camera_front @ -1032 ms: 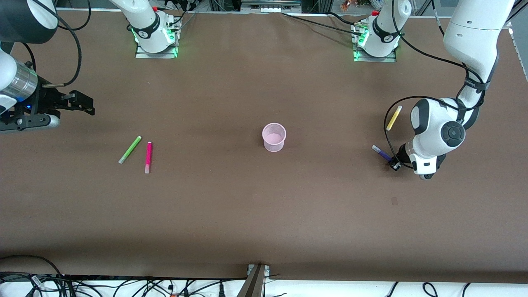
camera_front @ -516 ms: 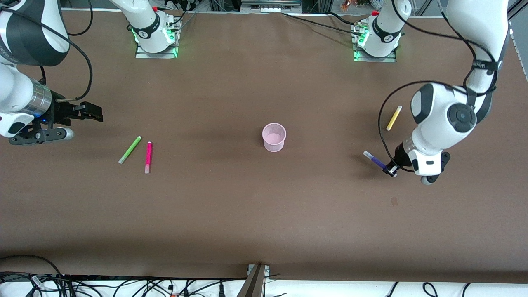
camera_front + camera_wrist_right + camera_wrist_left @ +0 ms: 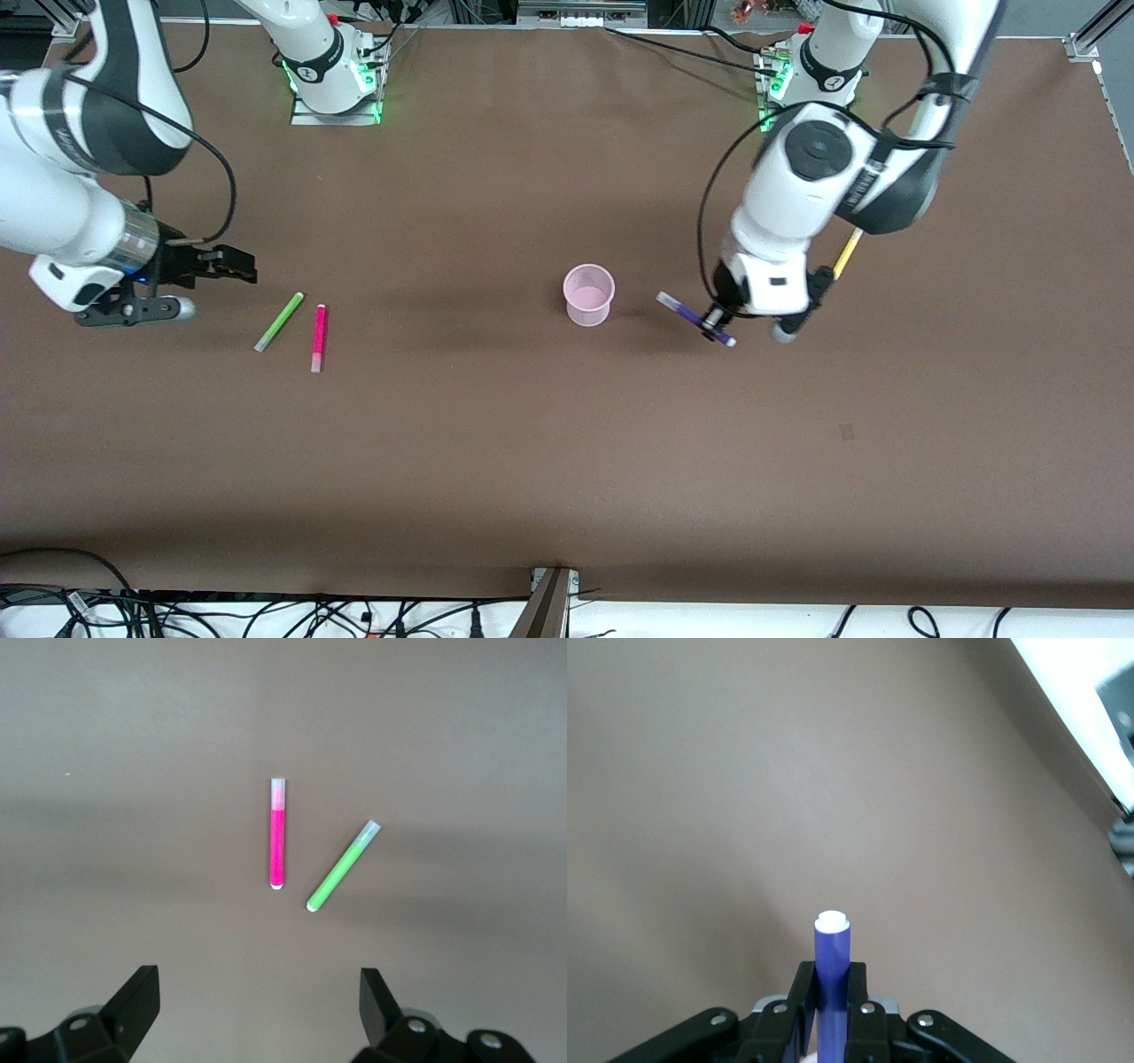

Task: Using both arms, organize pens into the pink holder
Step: 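Carry the purple marker into the pink cup while the right gripper grasps the pink highlighter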

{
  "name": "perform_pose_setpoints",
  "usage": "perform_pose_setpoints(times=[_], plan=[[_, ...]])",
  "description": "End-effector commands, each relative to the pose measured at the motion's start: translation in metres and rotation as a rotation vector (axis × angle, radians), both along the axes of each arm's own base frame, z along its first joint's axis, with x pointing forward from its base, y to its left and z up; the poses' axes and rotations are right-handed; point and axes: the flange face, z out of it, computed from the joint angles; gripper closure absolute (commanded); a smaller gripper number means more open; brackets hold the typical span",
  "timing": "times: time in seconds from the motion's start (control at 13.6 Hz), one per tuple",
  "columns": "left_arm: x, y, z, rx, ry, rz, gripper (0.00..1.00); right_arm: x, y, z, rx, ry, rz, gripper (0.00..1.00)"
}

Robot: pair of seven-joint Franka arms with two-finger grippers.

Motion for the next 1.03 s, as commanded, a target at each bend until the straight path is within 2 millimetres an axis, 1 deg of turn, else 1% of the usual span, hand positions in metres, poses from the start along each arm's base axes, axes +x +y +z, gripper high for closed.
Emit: perform_pose_setpoints(times=[0.0, 0.15, 0.29, 0.37, 0.44, 0.52, 0.59, 0.66, 0.81, 0.88, 0.96], plan=[[-0.003, -0.053, -0.007, 0.037, -0.037, -0.023, 1.0, -0.026, 0.017, -0.04, 0.004, -0.029, -0.059, 0.0], [-0.012, -0.091, -0.024, 0.097, -0.1, -0.019, 1.0, -0.035, 0.017, -0.089, 0.0, -0.05, -0.081, 0.0], [-0.026, -0.112, -0.029, 0.162, -0.183, -0.031, 1.0, -0.038, 0.016, -0.135, -0.003, -0.076, -0.086, 0.0], [-0.036, -0.123, -0.038, 0.205, -0.188, -0.047, 1.0, -0.039, 0.015, -0.156, -0.006, -0.072, -0.089, 0.0], [-0.045, -0.132, -0.046, 0.232, -0.182, -0.065, 1.0, -0.039, 0.015, -0.172, -0.008, -0.064, -0.089, 0.01], [-0.049, -0.137, -0.05, 0.245, -0.188, -0.08, 1.0, -0.04, 0.015, -0.183, -0.01, -0.058, -0.089, 0.02], [-0.051, -0.138, -0.054, 0.265, -0.203, -0.1, 1.0, -0.04, 0.015, -0.19, -0.011, -0.057, -0.09, 0.05], [-0.054, -0.142, -0.057, 0.278, -0.216, -0.11, 1.0, -0.039, 0.015, -0.196, -0.011, -0.058, -0.09, 0.06], [-0.061, -0.147, -0.063, 0.324, -0.22, -0.126, 1.0, -0.038, 0.021, -0.212, -0.012, -0.069, -0.08, 0.09], [-0.068, -0.153, -0.07, 0.358, -0.232, -0.154, 1.0, -0.038, 0.022, -0.22, -0.012, -0.072, -0.079, 0.13], [-0.069, -0.154, -0.074, 0.374, -0.245, -0.167, 1.0, -0.038, 0.022, -0.223, -0.013, -0.074, -0.079, 0.17]])
